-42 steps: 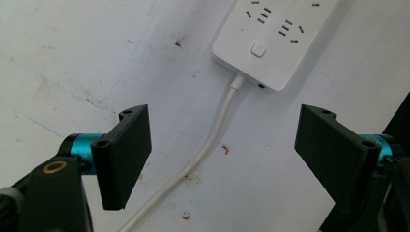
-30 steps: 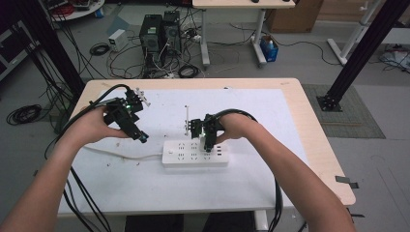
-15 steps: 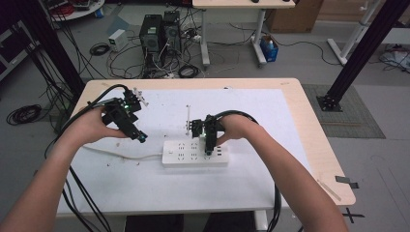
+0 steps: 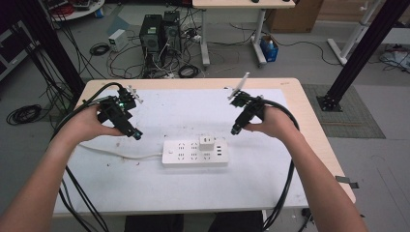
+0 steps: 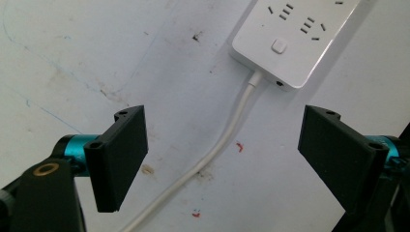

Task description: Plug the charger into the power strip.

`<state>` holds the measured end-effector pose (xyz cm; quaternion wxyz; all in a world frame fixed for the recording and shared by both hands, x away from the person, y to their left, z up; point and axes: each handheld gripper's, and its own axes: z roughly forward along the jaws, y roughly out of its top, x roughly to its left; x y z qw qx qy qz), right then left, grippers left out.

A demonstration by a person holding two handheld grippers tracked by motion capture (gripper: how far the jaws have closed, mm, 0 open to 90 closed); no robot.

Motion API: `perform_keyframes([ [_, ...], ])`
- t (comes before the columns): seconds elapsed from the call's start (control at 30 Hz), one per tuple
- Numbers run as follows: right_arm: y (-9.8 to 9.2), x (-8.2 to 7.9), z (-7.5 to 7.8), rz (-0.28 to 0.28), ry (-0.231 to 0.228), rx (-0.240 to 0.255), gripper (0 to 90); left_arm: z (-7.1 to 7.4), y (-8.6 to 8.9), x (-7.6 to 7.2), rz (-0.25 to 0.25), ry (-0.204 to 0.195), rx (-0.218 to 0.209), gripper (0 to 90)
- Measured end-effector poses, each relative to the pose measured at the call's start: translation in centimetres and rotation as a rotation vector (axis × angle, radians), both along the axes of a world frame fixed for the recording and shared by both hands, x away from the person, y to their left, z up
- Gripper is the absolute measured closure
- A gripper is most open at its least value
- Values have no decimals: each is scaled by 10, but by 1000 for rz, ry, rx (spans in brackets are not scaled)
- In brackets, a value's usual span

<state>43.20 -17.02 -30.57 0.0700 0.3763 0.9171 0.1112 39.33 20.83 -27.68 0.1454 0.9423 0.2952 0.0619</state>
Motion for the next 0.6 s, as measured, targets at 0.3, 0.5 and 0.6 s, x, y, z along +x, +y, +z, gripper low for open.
perform_keyframes([
  [0.3, -50, -5, 2, -243, -9, 42, 195, -2, -12, 5, -13, -9, 23, 168],
  [0.5, -58, -4, 2, -292, -3, 49, 195, -3, -22, 7, -32, -1, 39, 169],
  [0.6, -60, -4, 2, -298, 2, 50, 195, -2, -24, 8, -31, -2, 43, 168],
])
